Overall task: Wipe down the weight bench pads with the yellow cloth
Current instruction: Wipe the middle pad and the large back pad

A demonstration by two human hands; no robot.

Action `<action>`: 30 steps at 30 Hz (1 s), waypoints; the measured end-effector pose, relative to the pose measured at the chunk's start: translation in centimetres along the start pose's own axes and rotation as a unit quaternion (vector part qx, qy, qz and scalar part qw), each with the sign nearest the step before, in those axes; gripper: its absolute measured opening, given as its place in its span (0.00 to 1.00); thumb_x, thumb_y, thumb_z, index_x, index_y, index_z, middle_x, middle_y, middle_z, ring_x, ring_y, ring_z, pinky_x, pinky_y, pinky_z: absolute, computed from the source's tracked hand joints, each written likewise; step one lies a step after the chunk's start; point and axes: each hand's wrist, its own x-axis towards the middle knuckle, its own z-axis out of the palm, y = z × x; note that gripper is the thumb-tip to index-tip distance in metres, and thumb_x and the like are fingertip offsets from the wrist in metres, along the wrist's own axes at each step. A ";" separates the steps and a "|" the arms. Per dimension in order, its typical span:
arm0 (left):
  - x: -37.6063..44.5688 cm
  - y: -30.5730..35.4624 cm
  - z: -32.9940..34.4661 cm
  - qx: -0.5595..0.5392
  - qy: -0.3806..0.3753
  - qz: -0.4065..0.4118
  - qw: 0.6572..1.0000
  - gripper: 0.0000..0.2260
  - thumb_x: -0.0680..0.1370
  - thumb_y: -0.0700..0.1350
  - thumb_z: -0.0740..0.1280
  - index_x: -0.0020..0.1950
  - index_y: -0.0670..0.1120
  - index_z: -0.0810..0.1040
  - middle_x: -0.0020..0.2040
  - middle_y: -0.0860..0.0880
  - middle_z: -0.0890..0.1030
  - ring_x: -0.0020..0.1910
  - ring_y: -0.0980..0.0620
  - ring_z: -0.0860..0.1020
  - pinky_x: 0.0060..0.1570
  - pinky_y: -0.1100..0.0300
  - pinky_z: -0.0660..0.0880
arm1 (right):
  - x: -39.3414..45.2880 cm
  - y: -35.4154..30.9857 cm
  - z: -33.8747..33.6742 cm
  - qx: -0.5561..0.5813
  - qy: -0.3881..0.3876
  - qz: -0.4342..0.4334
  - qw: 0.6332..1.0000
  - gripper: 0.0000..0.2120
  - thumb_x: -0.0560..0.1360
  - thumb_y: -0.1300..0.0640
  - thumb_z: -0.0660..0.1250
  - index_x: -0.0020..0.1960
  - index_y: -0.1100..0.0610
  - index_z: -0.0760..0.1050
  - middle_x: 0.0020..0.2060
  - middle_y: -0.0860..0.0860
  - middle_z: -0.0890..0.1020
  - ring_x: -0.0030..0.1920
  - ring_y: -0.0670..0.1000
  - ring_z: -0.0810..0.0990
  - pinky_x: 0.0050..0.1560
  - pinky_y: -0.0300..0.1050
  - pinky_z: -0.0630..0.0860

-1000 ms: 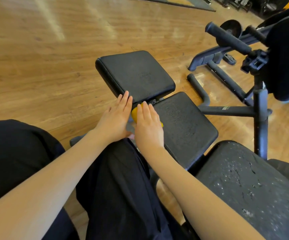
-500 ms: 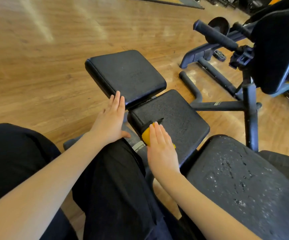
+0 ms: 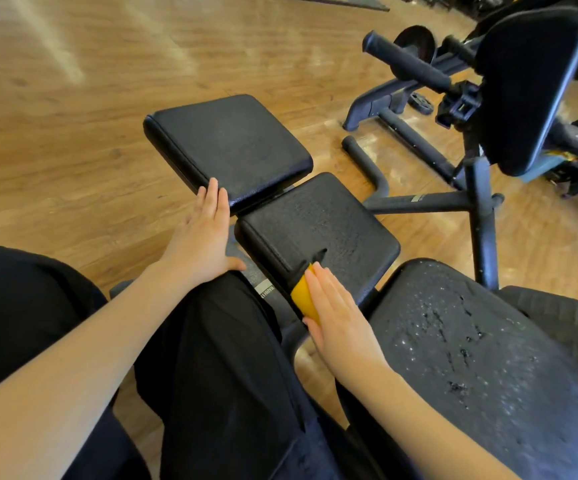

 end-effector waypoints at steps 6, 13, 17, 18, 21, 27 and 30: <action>0.0 1.1 0.5 -0.007 0.029 -0.020 0.999 0.55 0.66 0.58 0.74 0.75 0.37 0.39 0.76 0.40 0.37 0.76 0.41 0.42 0.72 0.48 0.54 | 4.5 -1.9 -0.7 0.041 -0.026 -0.033 0.998 0.32 0.76 0.56 0.62 0.75 0.58 0.50 0.75 0.52 0.54 0.75 0.52 0.52 0.73 0.46 0.53; 0.3 0.2 0.8 -0.019 0.021 -0.022 0.999 0.56 0.67 0.60 0.73 0.75 0.40 0.36 0.76 0.43 0.34 0.76 0.45 0.39 0.73 0.49 0.54 | 12.6 -3.4 -1.9 0.138 -0.054 -0.086 0.985 0.30 0.77 0.53 0.62 0.74 0.56 0.53 0.75 0.49 0.55 0.75 0.47 0.49 0.72 0.41 0.52; 0.4 0.1 0.8 -0.056 0.026 -0.027 0.998 0.57 0.67 0.60 0.73 0.75 0.41 0.35 0.76 0.45 0.33 0.76 0.48 0.38 0.73 0.51 0.52 | 13.5 -2.7 -2.1 0.161 -0.058 -0.137 0.976 0.30 0.75 0.55 0.64 0.73 0.53 0.56 0.74 0.48 0.59 0.73 0.46 0.55 0.69 0.38 0.55; 0.4 0.1 0.8 -0.061 0.027 -0.028 0.997 0.57 0.66 0.60 0.73 0.75 0.41 0.34 0.76 0.45 0.33 0.75 0.48 0.37 0.73 0.51 0.52 | 13.7 -2.5 -2.2 0.165 -0.068 -0.144 0.973 0.29 0.76 0.55 0.64 0.73 0.53 0.57 0.74 0.47 0.59 0.73 0.45 0.56 0.69 0.37 0.55; 0.6 0.2 0.9 -0.061 0.029 -0.023 0.997 0.57 0.66 0.61 0.73 0.75 0.40 0.35 0.75 0.43 0.32 0.75 0.46 0.37 0.73 0.51 0.50 | 14.7 -1.1 -2.7 0.179 -0.092 -0.144 0.969 0.26 0.76 0.56 0.63 0.72 0.52 0.60 0.73 0.46 0.61 0.72 0.45 0.59 0.68 0.38 0.56; 0.9 0.5 0.9 -0.066 0.019 -0.022 0.997 0.59 0.65 0.60 0.74 0.74 0.39 0.33 0.74 0.42 0.30 0.74 0.43 0.35 0.73 0.49 0.49 | 15.7 1.2 -3.5 0.201 -0.061 -0.088 0.974 0.22 0.75 0.56 0.65 0.67 0.52 0.66 0.66 0.48 0.71 0.66 0.48 0.68 0.61 0.34 0.60; 1.1 0.5 1.1 -0.069 0.012 -0.022 0.997 0.59 0.65 0.61 0.74 0.74 0.39 0.32 0.73 0.41 0.29 0.74 0.43 0.34 0.73 0.50 0.48 | 15.5 -0.5 -2.6 0.202 -0.082 -0.143 0.965 0.23 0.73 0.52 0.68 0.66 0.52 0.68 0.64 0.48 0.72 0.64 0.46 0.69 0.63 0.39 0.63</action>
